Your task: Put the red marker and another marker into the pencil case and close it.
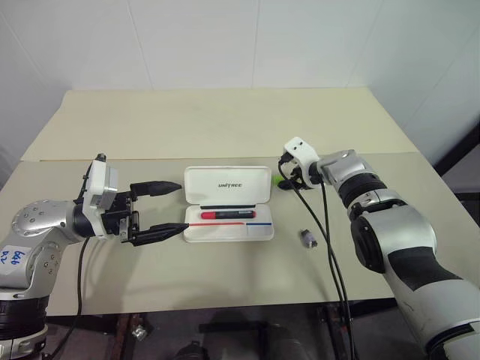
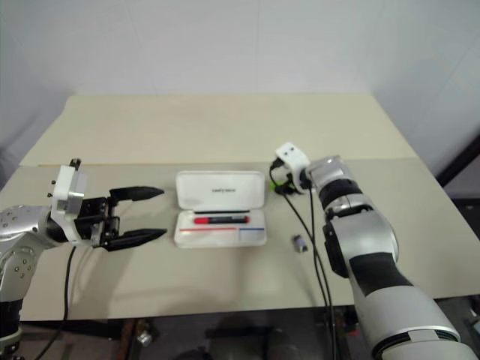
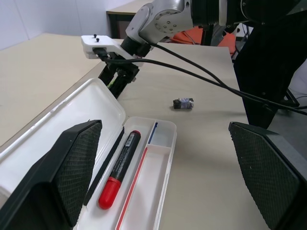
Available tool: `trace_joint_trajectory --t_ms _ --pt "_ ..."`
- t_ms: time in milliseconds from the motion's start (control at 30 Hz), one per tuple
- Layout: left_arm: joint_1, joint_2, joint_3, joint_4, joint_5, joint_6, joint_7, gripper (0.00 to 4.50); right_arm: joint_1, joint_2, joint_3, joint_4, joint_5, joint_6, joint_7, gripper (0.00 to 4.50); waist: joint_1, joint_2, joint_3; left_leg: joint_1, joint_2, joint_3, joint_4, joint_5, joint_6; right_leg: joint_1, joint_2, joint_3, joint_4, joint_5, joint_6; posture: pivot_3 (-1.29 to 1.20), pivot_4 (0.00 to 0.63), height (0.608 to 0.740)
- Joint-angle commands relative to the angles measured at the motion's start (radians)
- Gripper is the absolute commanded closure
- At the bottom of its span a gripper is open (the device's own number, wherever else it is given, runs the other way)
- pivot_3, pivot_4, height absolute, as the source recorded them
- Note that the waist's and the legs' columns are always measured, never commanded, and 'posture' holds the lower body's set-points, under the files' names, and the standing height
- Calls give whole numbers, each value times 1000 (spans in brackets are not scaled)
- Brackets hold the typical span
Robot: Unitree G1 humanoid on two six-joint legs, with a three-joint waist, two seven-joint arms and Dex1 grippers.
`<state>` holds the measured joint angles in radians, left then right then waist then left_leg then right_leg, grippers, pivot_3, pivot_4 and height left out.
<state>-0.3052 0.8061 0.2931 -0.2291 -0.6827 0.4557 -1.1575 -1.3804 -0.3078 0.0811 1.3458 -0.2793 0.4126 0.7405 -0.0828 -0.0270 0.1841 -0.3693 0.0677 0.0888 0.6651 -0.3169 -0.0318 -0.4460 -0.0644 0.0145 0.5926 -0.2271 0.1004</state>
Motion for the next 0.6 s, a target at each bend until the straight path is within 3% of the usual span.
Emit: trace_joint_trajectory --t_ms 33,100,600 --pt "-18 7 6 -24 -16 -12 1 0 23 0 -8 27 1 16 -18 2893 -1 0 0 0 0 0 0 0 0 0 0 0 0 0 0 0 150 740" --pt "-19 8 6 -22 -16 -12 1 0 22 1 -13 27 3 16 -26 3423 -3 0 0 0 0 0 0 0 0 0 0 0 -1 0 0 0 150 740" --pt "-34 4 -2 -7 -13 -17 -7 0 9 3 -21 21 11 -52 -24 3418 -4 0 0 0 0 0 0 0 0 0 0 0 -1 0 0 0 150 740"
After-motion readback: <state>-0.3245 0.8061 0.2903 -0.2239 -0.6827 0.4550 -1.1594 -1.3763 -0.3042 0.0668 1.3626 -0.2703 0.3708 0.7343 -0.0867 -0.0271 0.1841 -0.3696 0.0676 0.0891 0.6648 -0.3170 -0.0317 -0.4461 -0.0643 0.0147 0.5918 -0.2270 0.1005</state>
